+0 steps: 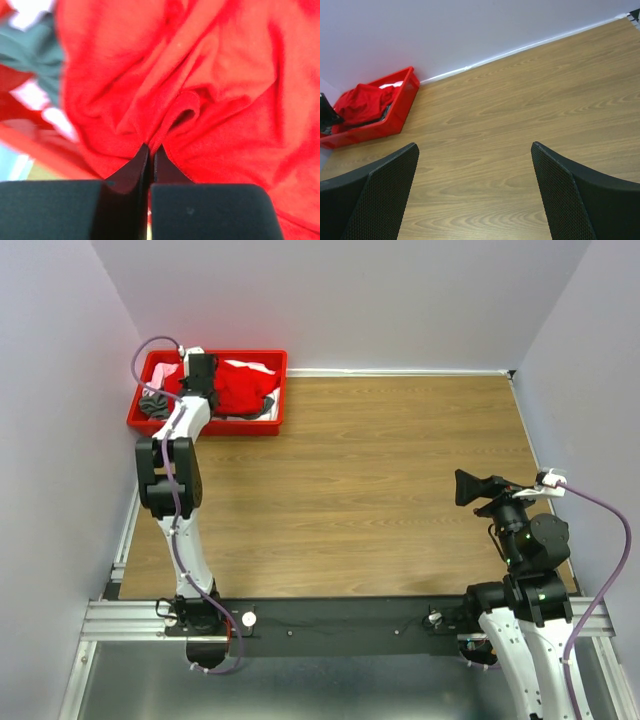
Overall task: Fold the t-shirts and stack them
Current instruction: Grab the tshirt from the pile
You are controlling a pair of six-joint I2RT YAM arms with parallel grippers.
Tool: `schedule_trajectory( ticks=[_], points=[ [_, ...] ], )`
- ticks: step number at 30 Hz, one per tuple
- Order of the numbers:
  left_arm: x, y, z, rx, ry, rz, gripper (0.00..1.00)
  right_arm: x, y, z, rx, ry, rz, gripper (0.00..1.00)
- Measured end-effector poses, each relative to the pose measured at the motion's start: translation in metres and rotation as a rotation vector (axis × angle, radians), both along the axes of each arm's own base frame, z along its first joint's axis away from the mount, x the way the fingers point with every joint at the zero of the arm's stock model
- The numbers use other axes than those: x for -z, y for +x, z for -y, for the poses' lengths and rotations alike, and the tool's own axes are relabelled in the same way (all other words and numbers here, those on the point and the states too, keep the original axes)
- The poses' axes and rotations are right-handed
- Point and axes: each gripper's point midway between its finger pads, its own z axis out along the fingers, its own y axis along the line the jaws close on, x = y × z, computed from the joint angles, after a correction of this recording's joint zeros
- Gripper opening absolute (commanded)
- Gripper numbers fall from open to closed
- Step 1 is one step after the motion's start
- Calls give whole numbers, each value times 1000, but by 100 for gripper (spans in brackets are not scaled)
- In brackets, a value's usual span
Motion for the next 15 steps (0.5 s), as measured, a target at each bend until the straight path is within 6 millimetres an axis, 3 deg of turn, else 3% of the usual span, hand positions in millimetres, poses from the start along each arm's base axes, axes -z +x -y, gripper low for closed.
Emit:
schedule_trajectory(
  ticks=[3,5,8,9,10,12,15],
  points=[
    [-37,-7,-2,-19,32,45,1,0,0,0,0,0,0,100],
    [-78,-11,-4,-33,55,114,0,0,0,0,0,0,0,100],
    [-157,-19,-3,-47,88,260,0,0,0,0,0,0,0,100],
    [-173,-20,-1,-46,92,291,0,0,0,0,0,0,0,100],
    [-206,-25,5,-42,101,354,0,0,0,0,0,0,0,100],
    [-250,-34,24,-14,108,438,0,1,0,0,0,0,-2,100],
    [-311,-52,78,83,106,559,0,1,0,0,0,0,0,100]
  ],
)
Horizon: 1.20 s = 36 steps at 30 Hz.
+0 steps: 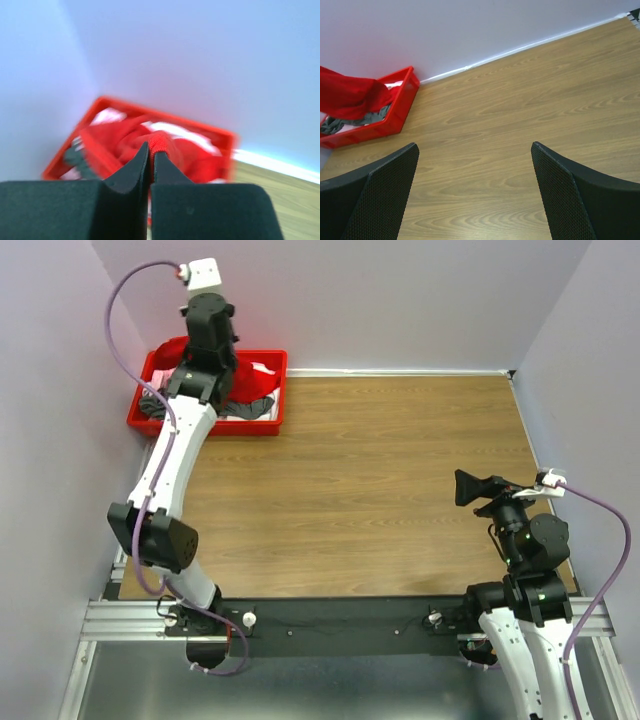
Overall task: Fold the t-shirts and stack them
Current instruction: Grab the tshirt from the pile, then move the tshirt to the center of the board
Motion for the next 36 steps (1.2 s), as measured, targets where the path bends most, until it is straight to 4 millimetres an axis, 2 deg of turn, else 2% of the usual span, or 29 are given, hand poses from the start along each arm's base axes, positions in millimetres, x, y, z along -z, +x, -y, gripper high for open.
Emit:
schedule_trajectory(
  ticks=[2,4,5,6,7,10,12,15,18,22,24,26,28,29,30,33,36],
  points=[
    [-32,-19,48,103,7,62,0,0,0,0,1,0,0,100],
    [-56,-35,82,184,7,107,0,0,0,0,2,0,2,100],
    [-70,-48,108,246,3,136,0,-1,0,0,2,-2,3,100],
    [-84,-60,126,292,-1,163,0,-2,-1,1,2,-3,6,100],
    [-93,-69,139,326,-4,180,0,-4,-1,1,2,-5,9,100],
    [-131,-110,195,495,-26,259,0,-14,-3,2,5,-9,32,100],
    [-152,-133,220,583,-35,302,0,-24,-6,3,10,-12,54,100],
    [-195,-185,261,757,-74,401,0,-34,-8,4,13,-19,78,100],
    [-229,-225,274,885,-119,490,0,-44,-9,5,13,-28,99,100],
    [-249,-250,261,946,-153,557,0,-46,-7,5,14,-47,95,100],
    [-246,-257,252,945,-159,562,0,-44,-4,5,14,-53,85,100],
    [-233,-259,245,936,-156,544,0,-42,-1,5,14,-62,71,100],
    [-214,-256,242,911,-149,512,0,-38,3,4,11,-72,55,100],
    [-197,-251,241,890,-136,475,0,-36,4,3,8,-76,47,100],
    [-191,-249,241,880,-133,464,0,-35,5,3,5,-77,42,100],
    [-135,-228,247,818,-87,359,0,-29,10,-5,-37,-85,13,100],
    [-60,-201,247,737,4,205,0,-18,18,-15,-90,-89,-35,100]
  ],
)
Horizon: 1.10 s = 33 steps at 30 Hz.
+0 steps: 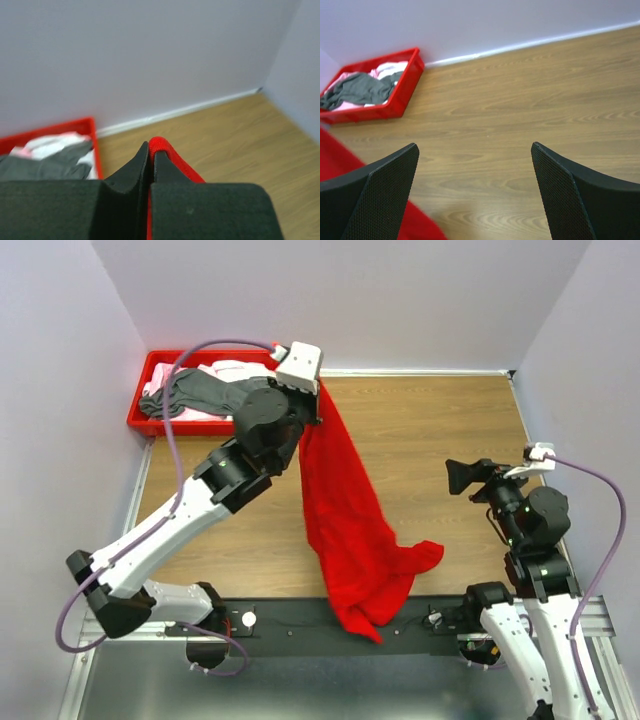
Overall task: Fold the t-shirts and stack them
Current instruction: Move the tshirt to the center of the board
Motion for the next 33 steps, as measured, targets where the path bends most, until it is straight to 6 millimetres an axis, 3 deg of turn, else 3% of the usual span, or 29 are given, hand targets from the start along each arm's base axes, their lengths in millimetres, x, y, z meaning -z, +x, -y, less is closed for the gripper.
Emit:
schedule_trajectory(
  ticks=[3,4,6,9,14,17,19,21,23,27,28,29,33],
  points=[
    [53,24,-15,-115,122,-86,0,9,5,-6,-28,-2,-38,100],
    [62,30,-22,-149,150,-103,0,10,6,-6,-30,-2,-41,100],
    [59,36,-35,-195,163,-99,0,9,6,-7,-32,1,-42,100],
    [18,38,-59,-278,130,-31,0,4,4,-7,-33,3,-29,100],
    [-93,12,-100,-362,11,164,0,-1,1,-6,-33,5,-10,100],
    [-133,-4,-114,-362,-38,247,0,-4,-2,-6,-33,9,4,100],
    [-149,-10,-108,-323,-43,294,0,-6,-3,-6,-32,10,11,100],
    [-156,-11,-89,-259,-27,325,0,-6,-3,-6,-32,10,13,100],
    [-153,-4,-54,-170,0,344,1,-6,-3,-6,-32,10,14,100],
    [-118,23,42,47,77,330,7,-8,-4,-5,-27,11,21,100],
    [-99,32,78,119,107,313,9,-9,-5,-4,-25,11,24,100],
    [-71,41,115,190,145,283,20,-9,-5,-4,-22,11,26,100],
    [19,48,228,410,252,188,44,-9,-5,-1,-6,12,25,100]
  ],
)
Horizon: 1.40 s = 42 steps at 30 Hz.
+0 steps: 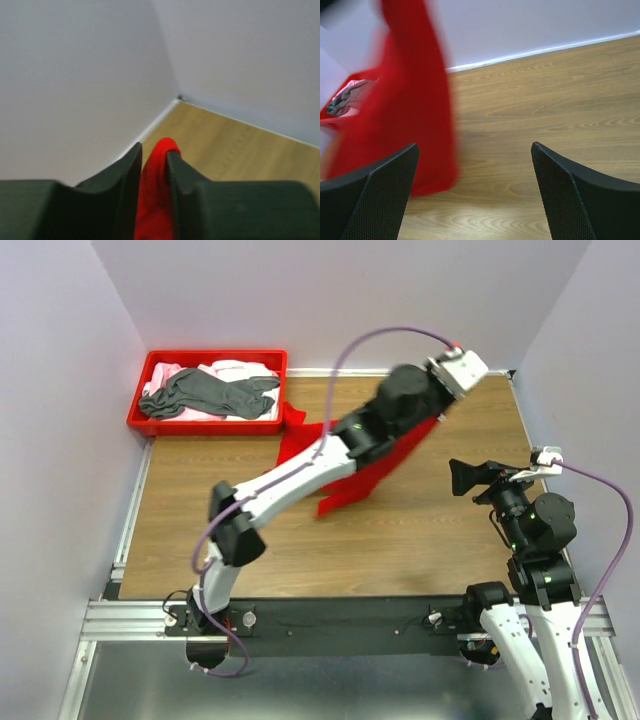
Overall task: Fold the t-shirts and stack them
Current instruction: Move the tshirt to the center of the board, then flatten the tshirt out
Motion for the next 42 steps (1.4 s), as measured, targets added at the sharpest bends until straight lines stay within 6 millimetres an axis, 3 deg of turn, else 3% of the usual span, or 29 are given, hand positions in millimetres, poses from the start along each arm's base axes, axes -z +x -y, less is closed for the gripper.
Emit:
schedule_trajectory(
  ticks=[1,2,4,6,8,12,15,18,20,21,22,24,25,26,29,32,38,42],
  points=[
    [20,-3,23,43,24,-22,49,0,0,1,4,0,-3,100],
    [36,-5,40,76,38,-42,63,1,0,1,8,1,-5,100],
    [67,-13,68,135,66,-91,64,3,0,4,24,3,-14,100],
    [77,-19,76,152,74,-112,64,4,0,6,39,5,-20,100],
    [71,-19,70,135,43,-123,64,5,2,7,43,3,-28,100],
    [53,-13,7,21,-32,-191,64,14,10,6,44,4,-72,100],
    [41,-3,-72,-105,-138,-262,64,31,23,3,40,4,-153,100],
    [60,-2,-135,-205,-204,-347,64,53,39,-3,33,13,-272,100],
    [92,-13,-157,-238,-208,-442,64,68,49,-5,33,21,-347,100],
    [109,-20,-158,-230,-204,-490,64,77,53,-7,33,25,-386,100],
    [135,-29,-157,-221,-180,-550,63,92,56,-9,34,32,-449,100],
    [206,-51,-155,-222,-97,-715,59,108,57,-10,37,41,-511,100],
    [230,-59,-156,-231,-64,-768,59,111,57,-11,37,46,-525,100],
    [273,-75,-160,-253,5,-865,59,114,57,-11,37,50,-537,100],
    [343,-115,-170,-311,152,-1031,59,116,57,-12,37,58,-550,100],
    [369,-136,-171,-341,232,-1100,59,116,57,-14,35,67,-552,100],
    [395,-124,-170,-467,298,-1138,59,115,54,-16,22,76,-548,100],
    [417,-128,-178,-522,359,-1171,59,114,50,-18,8,80,-544,100]
  ],
)
